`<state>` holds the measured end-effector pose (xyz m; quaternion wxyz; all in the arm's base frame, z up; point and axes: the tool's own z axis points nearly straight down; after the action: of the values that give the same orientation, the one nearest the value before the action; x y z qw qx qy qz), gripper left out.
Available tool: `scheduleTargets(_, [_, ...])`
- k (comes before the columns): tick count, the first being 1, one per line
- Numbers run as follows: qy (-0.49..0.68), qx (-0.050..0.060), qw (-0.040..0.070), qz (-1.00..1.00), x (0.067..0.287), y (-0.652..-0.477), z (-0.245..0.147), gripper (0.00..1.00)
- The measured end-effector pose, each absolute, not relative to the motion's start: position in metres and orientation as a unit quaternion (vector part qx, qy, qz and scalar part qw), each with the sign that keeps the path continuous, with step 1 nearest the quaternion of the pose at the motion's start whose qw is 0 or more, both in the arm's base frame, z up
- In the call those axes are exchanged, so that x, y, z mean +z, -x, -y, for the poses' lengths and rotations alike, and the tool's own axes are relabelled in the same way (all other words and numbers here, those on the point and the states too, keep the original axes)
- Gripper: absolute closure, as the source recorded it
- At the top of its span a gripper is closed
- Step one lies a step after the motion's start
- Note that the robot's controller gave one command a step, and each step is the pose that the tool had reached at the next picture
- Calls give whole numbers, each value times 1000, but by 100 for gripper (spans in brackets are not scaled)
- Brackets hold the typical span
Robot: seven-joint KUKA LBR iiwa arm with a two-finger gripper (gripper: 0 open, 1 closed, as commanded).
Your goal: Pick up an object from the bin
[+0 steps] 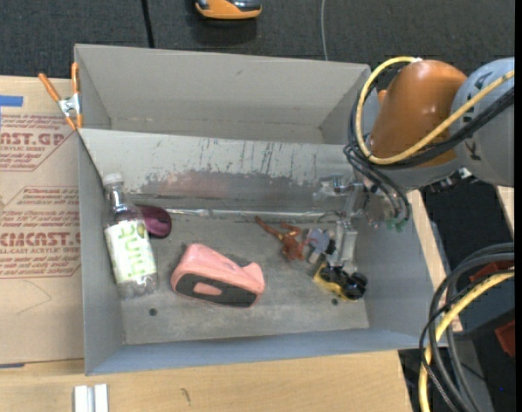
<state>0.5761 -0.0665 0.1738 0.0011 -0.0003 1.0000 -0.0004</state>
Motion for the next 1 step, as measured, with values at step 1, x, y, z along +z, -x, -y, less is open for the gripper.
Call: scheduleTargets(1, [-34, 0, 4, -999, 128, -570, 57, 0])
